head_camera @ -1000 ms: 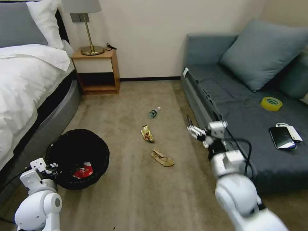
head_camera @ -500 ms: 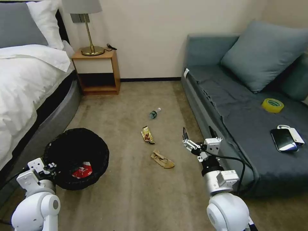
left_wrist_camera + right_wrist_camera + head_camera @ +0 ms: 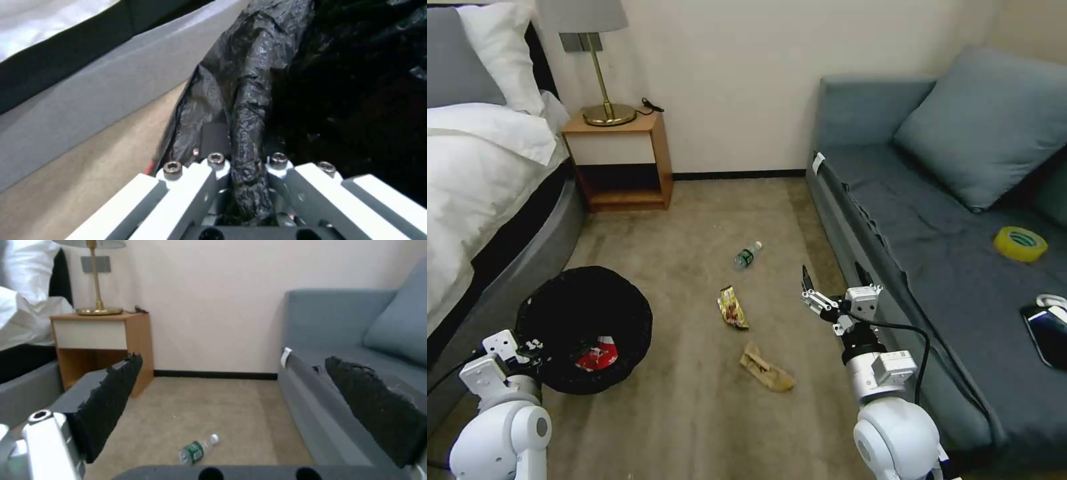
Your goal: Pick up the trash bin, then pick up the garbage on the floor and place it into the trash bin.
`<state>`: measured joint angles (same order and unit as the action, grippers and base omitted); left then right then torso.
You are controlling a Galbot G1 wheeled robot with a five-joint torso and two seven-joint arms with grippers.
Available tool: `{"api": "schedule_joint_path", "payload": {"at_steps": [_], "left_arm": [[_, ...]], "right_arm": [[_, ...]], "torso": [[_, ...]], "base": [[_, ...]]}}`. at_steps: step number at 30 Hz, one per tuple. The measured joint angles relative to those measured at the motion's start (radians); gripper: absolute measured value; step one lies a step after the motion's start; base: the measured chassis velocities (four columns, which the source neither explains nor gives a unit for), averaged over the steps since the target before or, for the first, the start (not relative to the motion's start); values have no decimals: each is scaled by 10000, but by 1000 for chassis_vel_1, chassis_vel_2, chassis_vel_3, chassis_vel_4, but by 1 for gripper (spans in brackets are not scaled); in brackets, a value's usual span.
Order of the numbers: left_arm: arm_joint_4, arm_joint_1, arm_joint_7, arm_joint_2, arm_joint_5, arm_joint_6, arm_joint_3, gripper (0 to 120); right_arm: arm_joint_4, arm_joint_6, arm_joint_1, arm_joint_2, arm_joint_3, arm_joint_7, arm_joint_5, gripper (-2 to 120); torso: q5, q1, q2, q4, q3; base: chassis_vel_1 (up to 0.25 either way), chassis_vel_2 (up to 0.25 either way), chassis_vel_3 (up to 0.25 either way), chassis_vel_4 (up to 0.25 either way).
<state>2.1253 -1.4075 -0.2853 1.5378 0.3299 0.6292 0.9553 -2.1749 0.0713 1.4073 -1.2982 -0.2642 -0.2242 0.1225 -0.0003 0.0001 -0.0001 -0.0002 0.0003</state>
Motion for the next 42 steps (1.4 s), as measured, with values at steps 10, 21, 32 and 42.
{"api": "schedule_joint_path", "payload": {"at_steps": [10, 21, 32, 42], "left_arm": [[-168, 59, 3, -66, 45, -17, 27, 2], [-280, 37, 17, 15, -77, -102, -11, 2], [-557, 93, 17, 160, -328, -215, 51, 2], [-640, 143, 15, 214, -446, -220, 16, 2]], "right_arm": [[1855, 1236, -2332, 1130, 1585, -156, 1514, 100], [5538, 5531, -5864, 2954, 4929, 1052, 4438, 100], [8224, 5688, -6847, 2019, 5974, 2174, 3791, 100], [9439, 5192, -6809, 1472, 6276, 2756, 3083, 100]], "torso": [[4, -1, 0, 2, -3], [2, -1, 1, 1, -2], [2, -1, 0, 1, -2], [2, -1, 0, 2, -3]], "base": [[-21, 33, 29, -28], [0, 0, 0, 0], [0, 0, 0, 0], [0, 0, 0, 0]]}}
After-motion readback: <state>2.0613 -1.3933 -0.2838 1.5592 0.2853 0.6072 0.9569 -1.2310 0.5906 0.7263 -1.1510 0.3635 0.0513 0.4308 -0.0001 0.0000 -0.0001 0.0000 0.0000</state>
